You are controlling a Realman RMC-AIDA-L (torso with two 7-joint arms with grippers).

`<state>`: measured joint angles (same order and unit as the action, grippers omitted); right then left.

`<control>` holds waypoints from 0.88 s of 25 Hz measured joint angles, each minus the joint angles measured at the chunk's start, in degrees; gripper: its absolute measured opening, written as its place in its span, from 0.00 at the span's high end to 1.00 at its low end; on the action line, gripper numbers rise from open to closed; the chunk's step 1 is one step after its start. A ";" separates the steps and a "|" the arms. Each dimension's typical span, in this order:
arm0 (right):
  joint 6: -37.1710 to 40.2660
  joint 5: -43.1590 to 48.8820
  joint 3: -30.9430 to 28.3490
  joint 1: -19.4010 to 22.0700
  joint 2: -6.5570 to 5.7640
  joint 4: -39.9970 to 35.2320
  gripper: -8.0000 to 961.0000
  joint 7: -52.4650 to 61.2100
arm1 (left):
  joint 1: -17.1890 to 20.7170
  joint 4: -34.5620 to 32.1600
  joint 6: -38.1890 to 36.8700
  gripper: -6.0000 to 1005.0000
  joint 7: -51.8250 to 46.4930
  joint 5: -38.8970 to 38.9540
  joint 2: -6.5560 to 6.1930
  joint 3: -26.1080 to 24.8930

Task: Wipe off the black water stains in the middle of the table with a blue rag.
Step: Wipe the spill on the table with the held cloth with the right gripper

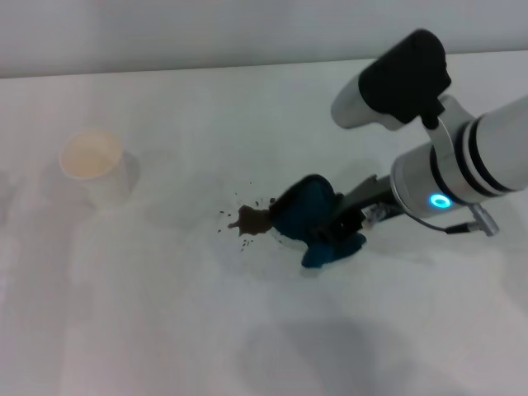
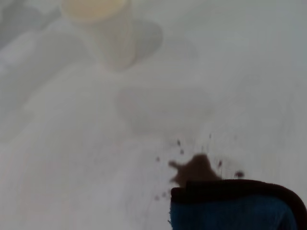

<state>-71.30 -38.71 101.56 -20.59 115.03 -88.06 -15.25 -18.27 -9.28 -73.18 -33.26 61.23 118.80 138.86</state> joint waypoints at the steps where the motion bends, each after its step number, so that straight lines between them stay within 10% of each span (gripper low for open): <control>1: 0.22 -0.03 -0.19 -0.34 0.03 0.02 0.78 0.01 | -0.37 0.21 0.01 0.13 0.10 0.02 -0.01 -0.75; 22: 10.50 -9.48 2.45 -6.16 0.70 14.08 0.78 -11.17 | -4.78 2.61 0.66 0.13 0.31 -1.27 0.06 -0.80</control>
<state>-60.80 -48.19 104.01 -26.75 115.72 -73.98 -26.42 -23.05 -6.67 -72.52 -32.95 59.96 118.86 138.07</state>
